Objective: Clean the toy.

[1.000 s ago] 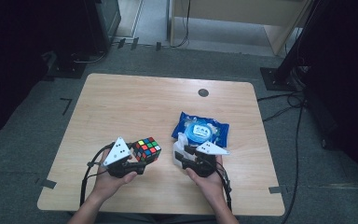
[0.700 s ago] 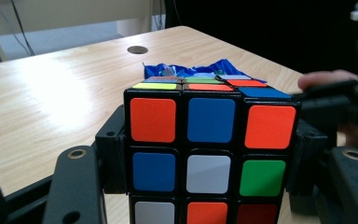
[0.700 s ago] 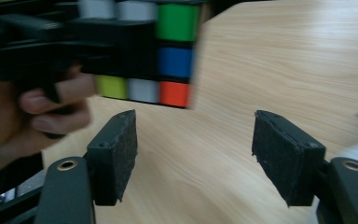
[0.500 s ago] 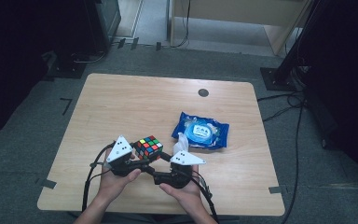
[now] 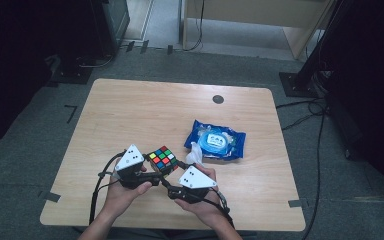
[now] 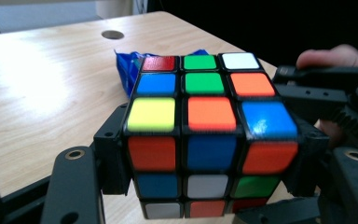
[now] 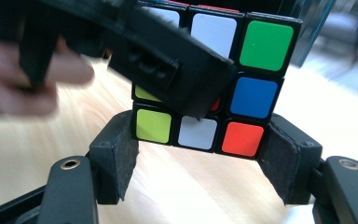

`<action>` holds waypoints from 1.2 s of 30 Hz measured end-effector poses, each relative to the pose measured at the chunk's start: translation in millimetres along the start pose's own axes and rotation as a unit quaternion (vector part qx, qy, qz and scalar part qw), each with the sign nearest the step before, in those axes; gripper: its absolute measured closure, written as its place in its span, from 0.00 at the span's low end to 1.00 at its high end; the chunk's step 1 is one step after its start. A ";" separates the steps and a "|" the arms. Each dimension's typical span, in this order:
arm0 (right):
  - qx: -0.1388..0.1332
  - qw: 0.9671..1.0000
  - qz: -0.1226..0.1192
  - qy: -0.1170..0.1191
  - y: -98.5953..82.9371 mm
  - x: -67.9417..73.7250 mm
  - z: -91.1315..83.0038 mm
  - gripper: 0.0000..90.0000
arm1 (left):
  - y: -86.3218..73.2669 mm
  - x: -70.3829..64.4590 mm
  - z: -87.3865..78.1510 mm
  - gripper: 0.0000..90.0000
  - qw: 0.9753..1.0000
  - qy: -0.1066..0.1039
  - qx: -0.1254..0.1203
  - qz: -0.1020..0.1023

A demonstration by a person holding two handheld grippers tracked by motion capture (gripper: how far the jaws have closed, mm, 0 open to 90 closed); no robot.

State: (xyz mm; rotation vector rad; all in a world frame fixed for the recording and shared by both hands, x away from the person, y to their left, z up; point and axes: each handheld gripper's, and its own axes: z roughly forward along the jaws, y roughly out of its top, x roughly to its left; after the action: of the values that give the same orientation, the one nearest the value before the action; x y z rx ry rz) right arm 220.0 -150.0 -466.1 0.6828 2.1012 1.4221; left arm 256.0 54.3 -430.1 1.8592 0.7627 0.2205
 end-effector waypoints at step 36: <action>0.016 0.998 0.060 0.026 -10.4 -31.8 -11.7 0.43 | -1.5 14.0 -13.5 0.38 0.999 -0.003 -0.050 -0.007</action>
State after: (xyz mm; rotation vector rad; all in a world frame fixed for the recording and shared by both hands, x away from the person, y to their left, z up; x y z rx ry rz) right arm 234.6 -182.2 -467.9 0.8040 2.1599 1.4867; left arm 259.7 73.4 -428.5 1.7579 0.7466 0.2395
